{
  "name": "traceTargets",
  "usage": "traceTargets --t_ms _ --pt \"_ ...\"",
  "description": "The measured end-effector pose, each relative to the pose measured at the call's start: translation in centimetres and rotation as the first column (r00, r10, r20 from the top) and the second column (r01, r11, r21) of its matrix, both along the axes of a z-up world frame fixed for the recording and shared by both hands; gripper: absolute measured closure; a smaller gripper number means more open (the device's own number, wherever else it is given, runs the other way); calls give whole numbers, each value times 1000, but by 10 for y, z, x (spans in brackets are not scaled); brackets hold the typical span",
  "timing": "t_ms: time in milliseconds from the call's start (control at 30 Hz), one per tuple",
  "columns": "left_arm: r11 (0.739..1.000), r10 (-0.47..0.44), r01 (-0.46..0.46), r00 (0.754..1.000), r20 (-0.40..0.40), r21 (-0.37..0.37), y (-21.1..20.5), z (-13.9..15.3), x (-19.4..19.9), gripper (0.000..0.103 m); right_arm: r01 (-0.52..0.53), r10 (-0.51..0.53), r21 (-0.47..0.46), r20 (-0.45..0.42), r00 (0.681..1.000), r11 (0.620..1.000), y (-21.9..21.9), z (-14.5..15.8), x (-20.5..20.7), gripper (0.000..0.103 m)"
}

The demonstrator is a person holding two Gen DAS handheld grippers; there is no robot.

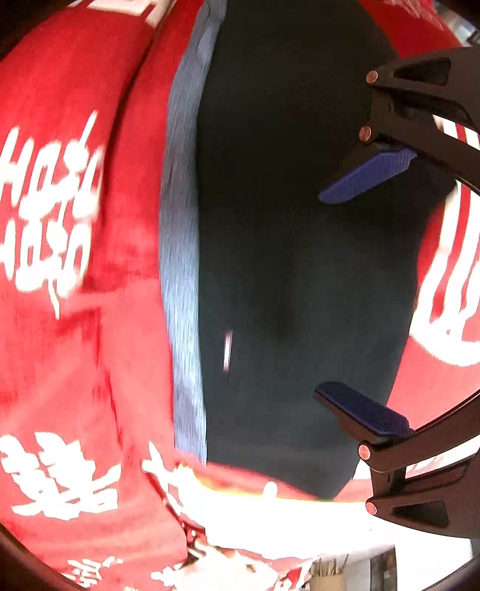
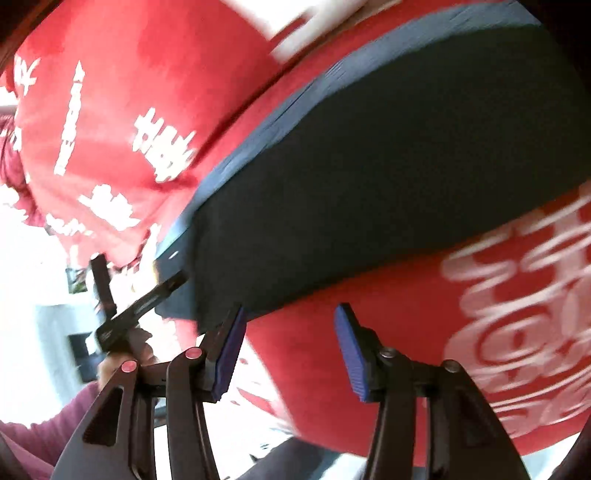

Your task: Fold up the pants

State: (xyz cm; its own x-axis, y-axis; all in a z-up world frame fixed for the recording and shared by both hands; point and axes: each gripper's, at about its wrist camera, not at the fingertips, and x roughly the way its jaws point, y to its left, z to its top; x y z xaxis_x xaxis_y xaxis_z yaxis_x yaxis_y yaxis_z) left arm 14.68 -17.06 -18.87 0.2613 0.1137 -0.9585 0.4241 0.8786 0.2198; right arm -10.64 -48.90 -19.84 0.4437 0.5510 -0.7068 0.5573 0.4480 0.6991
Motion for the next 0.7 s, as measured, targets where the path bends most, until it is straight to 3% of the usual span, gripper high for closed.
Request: traceTargets --t_ms 100,200,300,533,567,600,700 --pt "1000 13 -14 999 32 27 42 -8 26 5 -35 34 64 27 999 997 51 -12 23 48" --pt "998 48 -49 999 23 49 87 -35 52 5 -43 39 105 42 998 994 83 -17 34 48" --pt "996 46 -47 999 -18 -70 107 -40 57 0 -16 9 135 58 998 991 103 -28 47 48" --pt "989 -22 19 1000 -17 -144 113 -47 63 0 47 -59 168 66 996 985 112 -35 60 48" --pt "988 -28 24 999 -23 -149 113 -47 64 0 50 -61 172 61 996 984 111 -35 63 58" --pt "988 -32 27 999 -29 -151 110 -42 62 0 50 -59 160 57 997 986 110 -33 68 89" --pt "987 -50 43 998 -40 -157 112 -42 65 0 22 -26 65 59 998 998 106 -15 75 94"
